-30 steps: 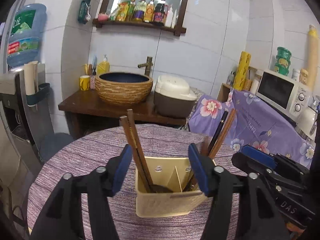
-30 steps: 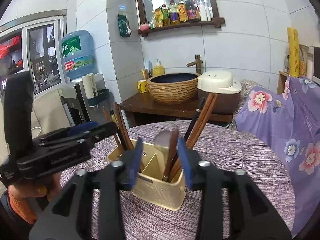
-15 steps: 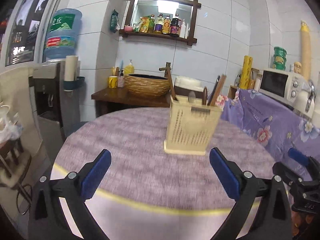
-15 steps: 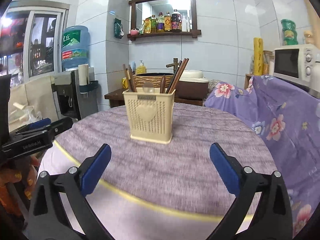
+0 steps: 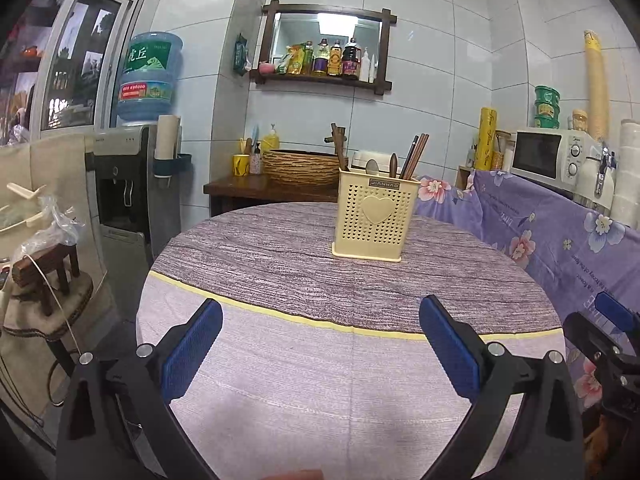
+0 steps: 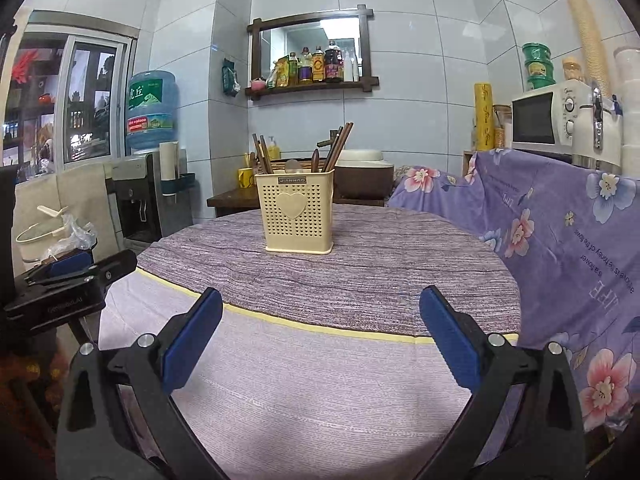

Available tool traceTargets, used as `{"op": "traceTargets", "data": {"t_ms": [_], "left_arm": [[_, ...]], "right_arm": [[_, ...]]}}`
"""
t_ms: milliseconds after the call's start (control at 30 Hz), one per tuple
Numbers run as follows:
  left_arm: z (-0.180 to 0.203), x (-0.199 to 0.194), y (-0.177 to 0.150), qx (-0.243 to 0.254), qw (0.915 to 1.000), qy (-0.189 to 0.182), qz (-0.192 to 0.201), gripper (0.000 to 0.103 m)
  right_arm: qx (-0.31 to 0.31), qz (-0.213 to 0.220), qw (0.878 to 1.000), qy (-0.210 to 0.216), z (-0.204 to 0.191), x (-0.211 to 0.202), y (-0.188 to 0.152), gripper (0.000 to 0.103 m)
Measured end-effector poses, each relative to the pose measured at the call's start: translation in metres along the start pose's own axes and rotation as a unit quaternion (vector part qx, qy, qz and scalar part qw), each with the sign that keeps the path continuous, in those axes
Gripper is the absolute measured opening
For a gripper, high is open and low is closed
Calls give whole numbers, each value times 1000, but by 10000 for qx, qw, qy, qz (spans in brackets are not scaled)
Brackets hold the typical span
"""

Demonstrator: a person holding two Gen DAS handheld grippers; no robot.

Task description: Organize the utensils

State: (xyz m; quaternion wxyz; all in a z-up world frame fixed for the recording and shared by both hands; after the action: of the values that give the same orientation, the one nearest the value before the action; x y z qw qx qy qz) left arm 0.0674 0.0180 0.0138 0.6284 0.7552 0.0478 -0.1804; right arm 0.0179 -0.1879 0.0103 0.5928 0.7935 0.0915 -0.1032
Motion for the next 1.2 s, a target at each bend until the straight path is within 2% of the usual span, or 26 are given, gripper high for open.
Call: {"op": "traceTargets", "data": {"t_ms": [367, 1200], "left_arm": [[5, -5, -1, 199, 9998, 91, 40, 98], [13, -2, -1, 311, 9995, 37, 11, 98]], "right_arm": [[92, -13, 10000, 8, 6, 4, 8, 97], [40, -51, 10000, -8, 5, 8, 8, 97]]}}
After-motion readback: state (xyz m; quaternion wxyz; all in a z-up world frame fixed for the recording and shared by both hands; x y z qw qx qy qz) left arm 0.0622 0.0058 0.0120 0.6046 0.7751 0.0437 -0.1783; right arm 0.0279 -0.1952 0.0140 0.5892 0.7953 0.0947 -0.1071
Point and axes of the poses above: each gripper's, at about its wrist camera, not at the fingertips, and x roughly the way its jaws point, z to its right, y to its top, the point moved 3 cm from there along x, roughly the way its jaws point, and after that the axes turned 14 degrees about x, right-handed, at the moved point
